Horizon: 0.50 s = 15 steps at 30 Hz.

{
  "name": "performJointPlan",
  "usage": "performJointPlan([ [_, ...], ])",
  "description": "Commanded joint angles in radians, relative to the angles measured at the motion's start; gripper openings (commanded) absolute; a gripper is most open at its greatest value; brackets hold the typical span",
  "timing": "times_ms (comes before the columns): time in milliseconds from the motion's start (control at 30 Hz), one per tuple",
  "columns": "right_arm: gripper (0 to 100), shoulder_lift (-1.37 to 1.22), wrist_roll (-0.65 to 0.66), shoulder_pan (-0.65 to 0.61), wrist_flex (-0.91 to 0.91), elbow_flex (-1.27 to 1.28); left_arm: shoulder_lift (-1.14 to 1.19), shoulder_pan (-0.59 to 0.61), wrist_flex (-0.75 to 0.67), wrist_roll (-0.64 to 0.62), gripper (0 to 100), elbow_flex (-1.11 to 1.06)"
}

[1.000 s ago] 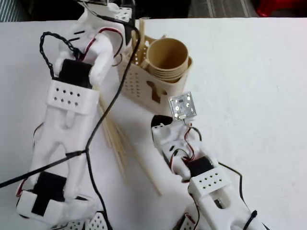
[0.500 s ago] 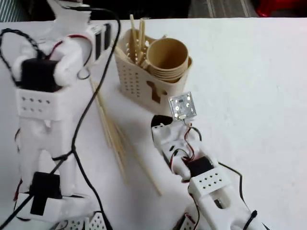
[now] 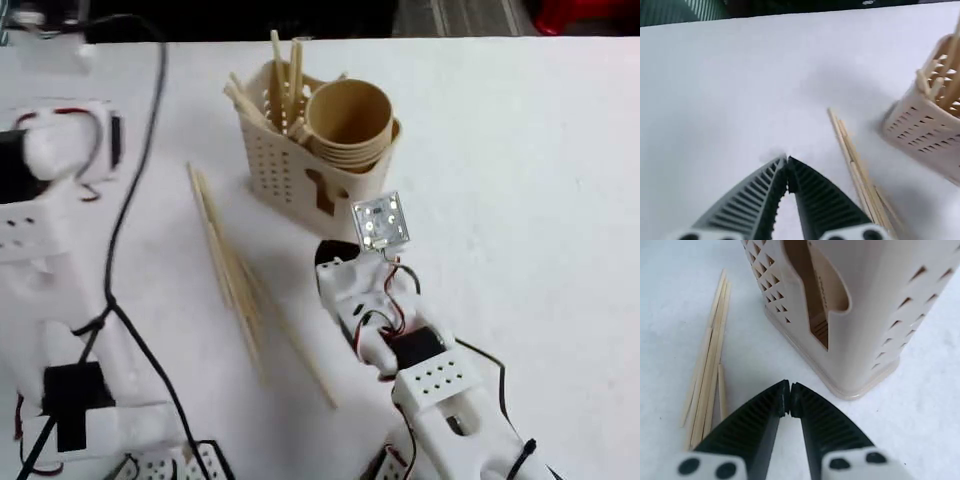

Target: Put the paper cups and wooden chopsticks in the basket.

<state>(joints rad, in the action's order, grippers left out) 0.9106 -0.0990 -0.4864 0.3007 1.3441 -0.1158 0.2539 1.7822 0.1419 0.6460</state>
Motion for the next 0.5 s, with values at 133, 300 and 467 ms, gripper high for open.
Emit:
performJointPlan([
  [133,2.1,0.004,0.014,-0.041,0.01,-0.003,-0.237,0.084,-0.017,0.117,2,-0.273],
  [300,2.1,0.007,0.038,-0.085,0.05,-0.005,-0.478,0.084,-0.137,0.117,2,-0.68],
  [467,2.2,0.002,0.091,-0.133,0.196,-0.084,-0.647,0.094,-0.354,0.115,2,-1.16],
])
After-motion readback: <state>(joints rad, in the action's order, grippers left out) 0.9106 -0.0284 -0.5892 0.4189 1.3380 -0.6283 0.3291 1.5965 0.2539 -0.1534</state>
